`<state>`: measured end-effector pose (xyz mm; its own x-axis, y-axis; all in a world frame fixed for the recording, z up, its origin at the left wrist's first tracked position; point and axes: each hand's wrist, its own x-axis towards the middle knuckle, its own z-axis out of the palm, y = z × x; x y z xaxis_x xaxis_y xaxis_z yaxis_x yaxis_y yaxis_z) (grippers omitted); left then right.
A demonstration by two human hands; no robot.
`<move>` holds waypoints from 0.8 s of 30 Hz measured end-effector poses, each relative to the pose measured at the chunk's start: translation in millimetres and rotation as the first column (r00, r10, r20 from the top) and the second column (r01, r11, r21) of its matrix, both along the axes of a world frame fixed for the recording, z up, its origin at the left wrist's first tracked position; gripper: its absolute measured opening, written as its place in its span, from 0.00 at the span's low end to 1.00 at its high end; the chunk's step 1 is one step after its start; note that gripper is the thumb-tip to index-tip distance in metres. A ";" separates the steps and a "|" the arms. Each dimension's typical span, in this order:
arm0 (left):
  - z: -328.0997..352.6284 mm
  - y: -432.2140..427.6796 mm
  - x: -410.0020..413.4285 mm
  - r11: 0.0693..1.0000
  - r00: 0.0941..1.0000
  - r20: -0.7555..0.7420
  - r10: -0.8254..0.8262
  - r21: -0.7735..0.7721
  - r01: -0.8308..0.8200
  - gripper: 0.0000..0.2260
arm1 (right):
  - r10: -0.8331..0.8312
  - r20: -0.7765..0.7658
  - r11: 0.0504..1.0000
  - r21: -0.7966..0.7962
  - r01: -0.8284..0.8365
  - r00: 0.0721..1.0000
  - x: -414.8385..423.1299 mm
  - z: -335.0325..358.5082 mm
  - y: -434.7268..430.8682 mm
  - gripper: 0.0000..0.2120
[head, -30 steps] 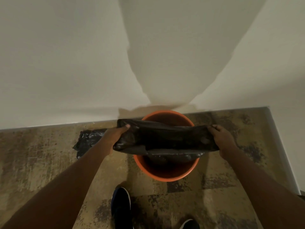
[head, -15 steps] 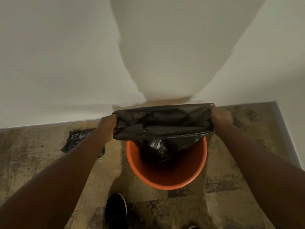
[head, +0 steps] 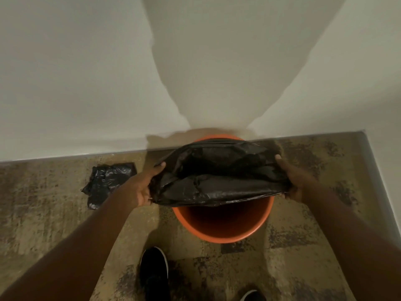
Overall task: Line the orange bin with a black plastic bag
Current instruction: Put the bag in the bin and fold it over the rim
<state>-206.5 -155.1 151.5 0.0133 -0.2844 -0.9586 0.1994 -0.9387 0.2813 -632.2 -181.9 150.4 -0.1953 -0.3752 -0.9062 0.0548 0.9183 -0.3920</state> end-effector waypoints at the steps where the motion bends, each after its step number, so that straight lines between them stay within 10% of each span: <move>1: 3.3 10.0 0.0 1.000 1.000 -0.011 0.010 -0.014 -0.010 0.28 | -0.008 0.030 1.000 -0.028 0.009 1.000 -1.5 2.0 9.5 0.41; 17: 14.8 91.8 -23.3 0.935 0.932 -0.214 0.292 -0.143 -0.326 0.10 | -0.253 0.168 0.948 -0.155 0.279 0.953 -6.9 3.6 87.7 0.24; 22: 18.1 88.5 -32.6 0.976 0.976 0.217 0.017 -0.214 0.031 0.12 | -0.230 0.049 0.950 -0.207 0.235 0.972 -8.0 -5.2 98.5 0.20; 24: 19.6 84.1 -38.3 0.913 0.833 0.534 -0.147 -0.252 0.323 0.21 | -0.203 0.005 0.950 -0.241 0.198 0.979 -1.5 -6.0 98.3 0.19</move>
